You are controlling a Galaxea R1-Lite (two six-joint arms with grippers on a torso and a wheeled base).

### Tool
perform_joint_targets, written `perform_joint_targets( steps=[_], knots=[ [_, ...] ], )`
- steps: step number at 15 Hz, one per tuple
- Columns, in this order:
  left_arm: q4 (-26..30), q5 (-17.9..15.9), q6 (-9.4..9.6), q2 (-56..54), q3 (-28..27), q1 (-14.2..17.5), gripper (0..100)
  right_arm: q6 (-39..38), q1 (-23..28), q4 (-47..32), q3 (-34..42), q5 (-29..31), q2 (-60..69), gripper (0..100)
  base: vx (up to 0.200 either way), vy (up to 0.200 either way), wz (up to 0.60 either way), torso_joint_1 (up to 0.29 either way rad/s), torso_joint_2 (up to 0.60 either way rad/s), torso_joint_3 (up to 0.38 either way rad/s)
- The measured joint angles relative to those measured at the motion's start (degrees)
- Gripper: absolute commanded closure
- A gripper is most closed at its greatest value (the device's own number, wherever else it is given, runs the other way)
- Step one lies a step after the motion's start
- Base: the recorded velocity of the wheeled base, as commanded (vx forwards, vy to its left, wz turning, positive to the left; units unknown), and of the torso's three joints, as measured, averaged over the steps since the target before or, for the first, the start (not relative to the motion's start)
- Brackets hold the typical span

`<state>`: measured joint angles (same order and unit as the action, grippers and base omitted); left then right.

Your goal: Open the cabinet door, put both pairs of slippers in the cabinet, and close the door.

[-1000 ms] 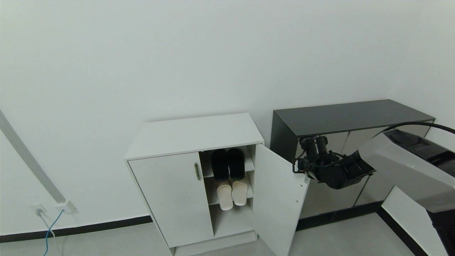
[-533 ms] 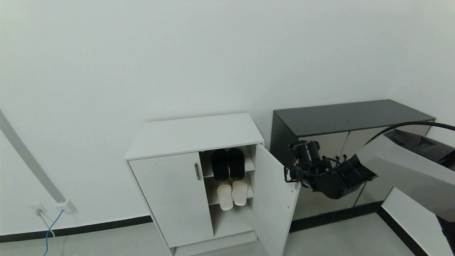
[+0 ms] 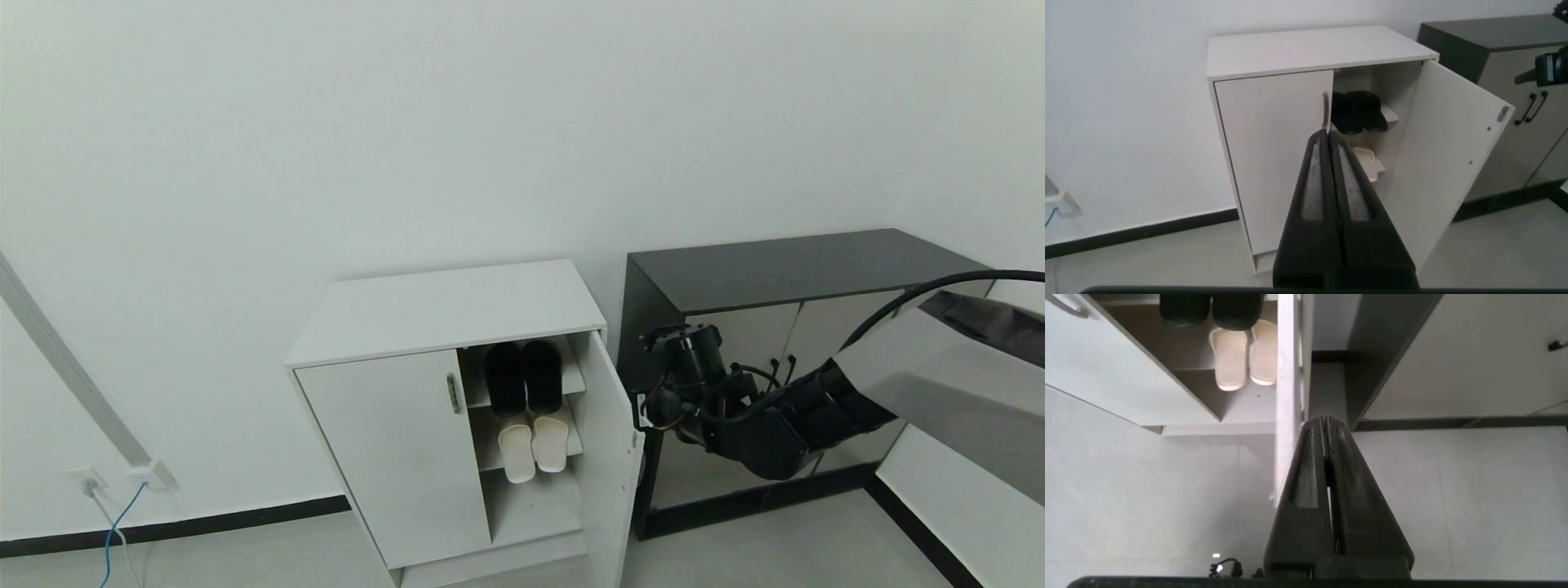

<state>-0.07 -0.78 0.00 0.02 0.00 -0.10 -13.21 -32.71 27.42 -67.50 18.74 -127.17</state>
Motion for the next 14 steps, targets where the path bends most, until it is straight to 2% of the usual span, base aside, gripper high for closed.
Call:
perform_joint_targets(
  steps=[3,8,14],
  knots=[
    [0.0,0.0,0.00,0.0,0.0,0.0,100,0.1,0.4,-0.1,-2.8,0.0,-3.9,100,0.000,0.000,0.00,0.000,0.00,0.000],
    [0.0,0.0,0.00,0.0,0.0,0.0,100,-0.4,-4.7,-0.1,-4.5,-0.7,-7.0,100,0.000,0.000,0.00,0.000,0.00,0.000],
    [0.0,0.1,0.00,0.0,0.0,0.0,100,1.5,-6.1,2.0,0.3,-1.3,0.2,100,0.000,0.000,0.00,0.000,0.00,0.000]
  ],
)
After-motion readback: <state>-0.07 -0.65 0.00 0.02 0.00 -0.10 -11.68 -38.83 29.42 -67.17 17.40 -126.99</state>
